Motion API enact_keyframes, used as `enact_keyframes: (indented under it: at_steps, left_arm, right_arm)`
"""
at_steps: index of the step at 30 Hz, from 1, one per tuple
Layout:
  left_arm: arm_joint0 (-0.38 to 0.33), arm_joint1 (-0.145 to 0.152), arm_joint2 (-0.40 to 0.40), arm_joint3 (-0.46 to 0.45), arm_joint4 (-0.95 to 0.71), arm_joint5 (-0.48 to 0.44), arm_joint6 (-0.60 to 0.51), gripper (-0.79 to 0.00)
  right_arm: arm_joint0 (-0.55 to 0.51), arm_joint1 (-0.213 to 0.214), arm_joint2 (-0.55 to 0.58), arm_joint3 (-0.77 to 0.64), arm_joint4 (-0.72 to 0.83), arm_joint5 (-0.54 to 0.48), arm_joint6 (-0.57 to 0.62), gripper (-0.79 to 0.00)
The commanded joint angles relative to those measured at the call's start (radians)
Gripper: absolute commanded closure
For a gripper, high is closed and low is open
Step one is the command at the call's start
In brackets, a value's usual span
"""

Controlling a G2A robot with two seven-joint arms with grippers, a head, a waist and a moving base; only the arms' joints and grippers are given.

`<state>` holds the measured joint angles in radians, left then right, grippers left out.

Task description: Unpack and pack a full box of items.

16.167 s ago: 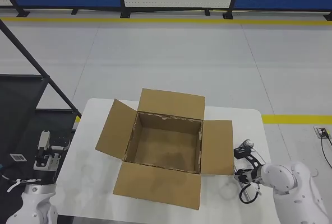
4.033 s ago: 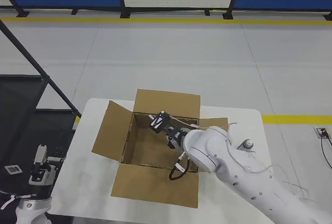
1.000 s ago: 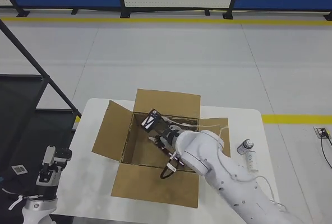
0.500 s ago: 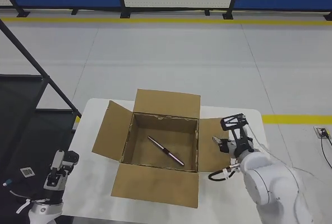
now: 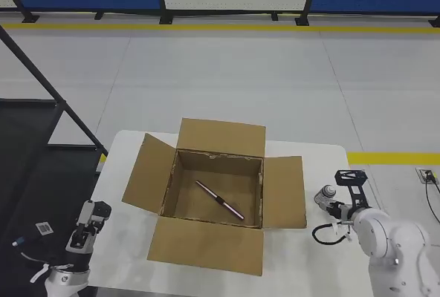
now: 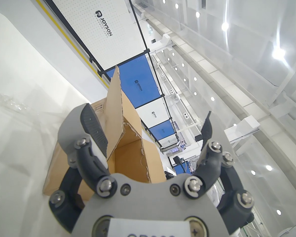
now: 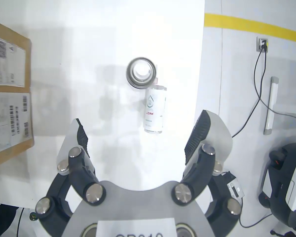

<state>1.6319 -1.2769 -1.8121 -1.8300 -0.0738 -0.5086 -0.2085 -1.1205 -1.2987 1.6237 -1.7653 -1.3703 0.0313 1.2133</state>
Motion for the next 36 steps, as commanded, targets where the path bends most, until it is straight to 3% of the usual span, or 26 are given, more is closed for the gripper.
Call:
enact_keyframes:
  at_steps: [1, 8, 12, 20, 23, 33, 36]
  left_arm:
    - [-0.001, 0.000, 0.000, 0.002, 0.003, 0.003, 0.004, -0.785]
    - [-0.006, 0.001, 0.007, -0.001, 0.011, 0.009, 0.003, -0.785]
    - [-0.009, 0.001, 0.011, -0.002, 0.016, 0.008, 0.002, -0.785]
    - [-0.013, 0.002, 0.012, 0.001, 0.022, 0.010, 0.004, -0.785]
    - [-0.014, 0.002, 0.012, 0.001, 0.022, 0.010, 0.005, -0.785]
    - [-0.014, 0.003, 0.007, 0.002, 0.022, 0.008, 0.009, -0.785]
    - [-0.012, 0.004, 0.005, 0.002, 0.021, 0.008, 0.008, -0.785]
  right_arm:
    - [0.012, 0.003, 0.010, 0.045, 0.020, -0.026, 0.005, -0.785]
    - [0.019, 0.010, 0.022, 0.144, 0.046, -0.045, -0.004, -0.696]
    - [0.031, 0.011, 0.018, 0.204, 0.070, -0.050, -0.035, -0.686]
    - [0.065, 0.017, 0.005, 0.310, 0.075, -0.055, -0.081, -0.526]
    - [0.083, 0.019, -0.001, 0.345, 0.078, -0.060, -0.088, -0.428]
    - [0.115, 0.025, -0.013, 0.431, 0.108, -0.073, -0.103, -0.382]
    - [0.121, 0.028, -0.010, 0.452, 0.119, -0.076, -0.115, -0.292]
